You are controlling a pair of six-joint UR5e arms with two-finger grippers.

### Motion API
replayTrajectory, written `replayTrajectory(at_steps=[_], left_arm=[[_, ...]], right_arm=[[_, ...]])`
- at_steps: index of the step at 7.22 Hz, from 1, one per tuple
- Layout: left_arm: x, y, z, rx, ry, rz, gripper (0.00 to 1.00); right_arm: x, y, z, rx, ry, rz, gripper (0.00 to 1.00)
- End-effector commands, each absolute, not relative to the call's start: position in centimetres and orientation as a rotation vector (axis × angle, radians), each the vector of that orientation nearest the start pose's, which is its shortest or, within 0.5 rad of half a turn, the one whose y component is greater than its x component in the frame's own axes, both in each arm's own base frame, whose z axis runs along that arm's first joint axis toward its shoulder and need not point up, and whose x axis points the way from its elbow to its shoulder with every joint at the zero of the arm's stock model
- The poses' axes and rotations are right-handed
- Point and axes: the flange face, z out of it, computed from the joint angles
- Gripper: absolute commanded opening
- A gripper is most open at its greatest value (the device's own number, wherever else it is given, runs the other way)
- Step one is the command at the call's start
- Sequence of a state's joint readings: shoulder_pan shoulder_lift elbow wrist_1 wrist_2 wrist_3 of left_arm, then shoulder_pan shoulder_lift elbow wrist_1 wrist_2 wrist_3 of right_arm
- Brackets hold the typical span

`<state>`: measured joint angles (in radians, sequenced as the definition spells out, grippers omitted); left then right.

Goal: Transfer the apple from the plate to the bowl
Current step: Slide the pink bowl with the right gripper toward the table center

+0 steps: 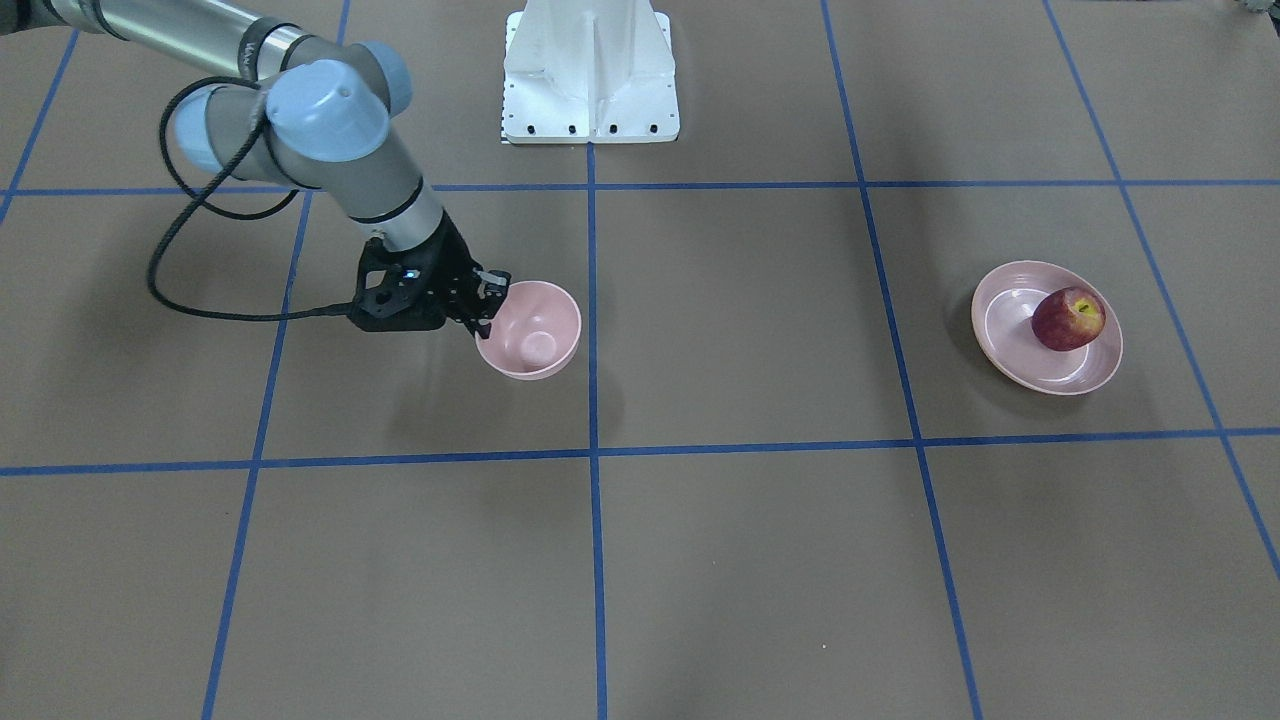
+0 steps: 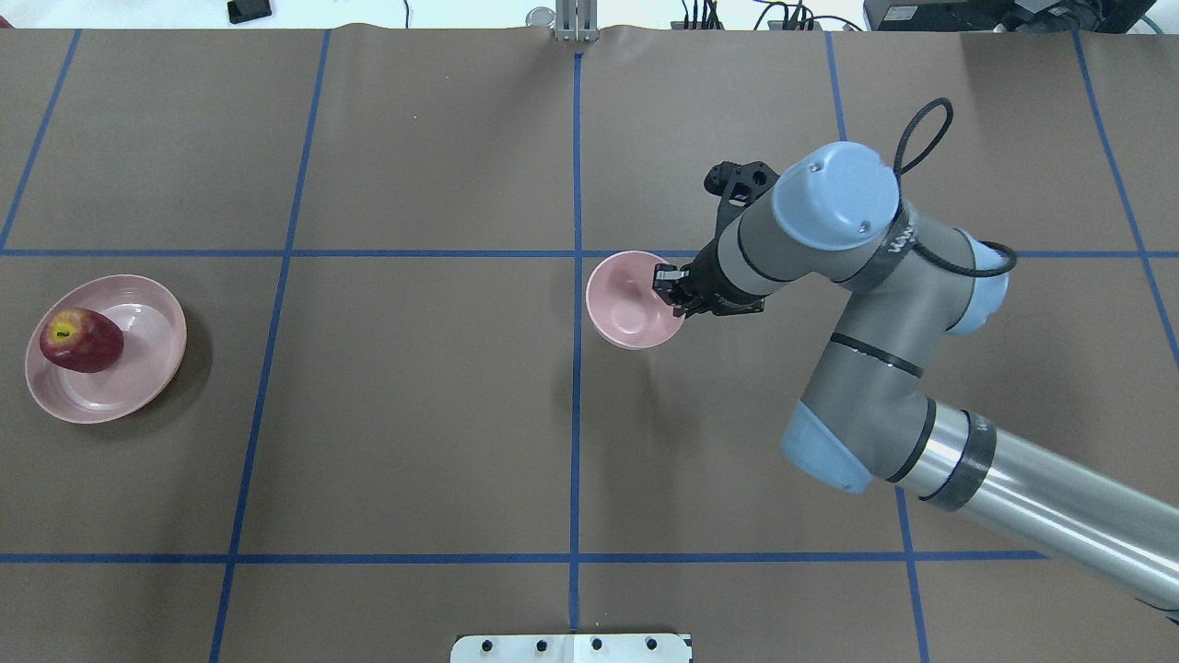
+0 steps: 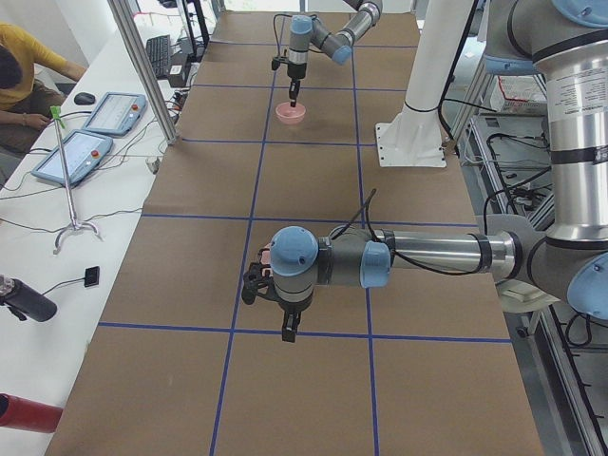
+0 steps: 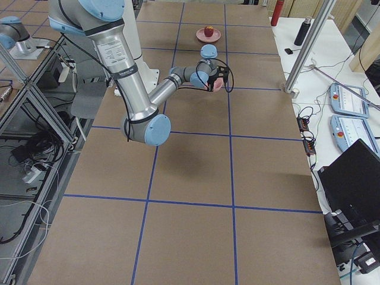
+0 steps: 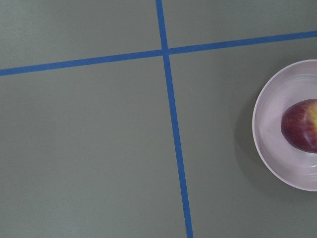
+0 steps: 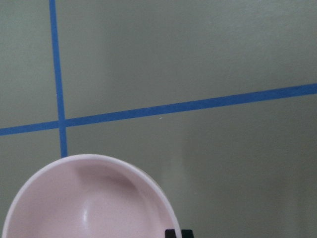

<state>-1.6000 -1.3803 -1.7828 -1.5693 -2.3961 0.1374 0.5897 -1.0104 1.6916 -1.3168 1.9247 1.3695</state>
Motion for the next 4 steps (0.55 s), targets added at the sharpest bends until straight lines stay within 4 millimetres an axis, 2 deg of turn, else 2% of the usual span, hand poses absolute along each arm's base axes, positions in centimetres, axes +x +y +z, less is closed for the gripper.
replayTrajectory(at_steps=[1,3,4], left_arm=[[-7.2,-41.1,63.8,0.085,0.821,0.11,0.98],[-7.2,-41.0,64.0,0.082,0.822,0.108,0.98],[-7.2,-41.1,63.9,0.083,0.822,0.109,0.98]], right_arm=[[-55.8,-41.6,21.1,0.055,-0.893,0.218,0.0],[-57.2,-39.9,21.8,0.051,-0.871,0.2,0.0],[-57.6,-40.0,22.0,0.062,-0.864,0.202,0.0]])
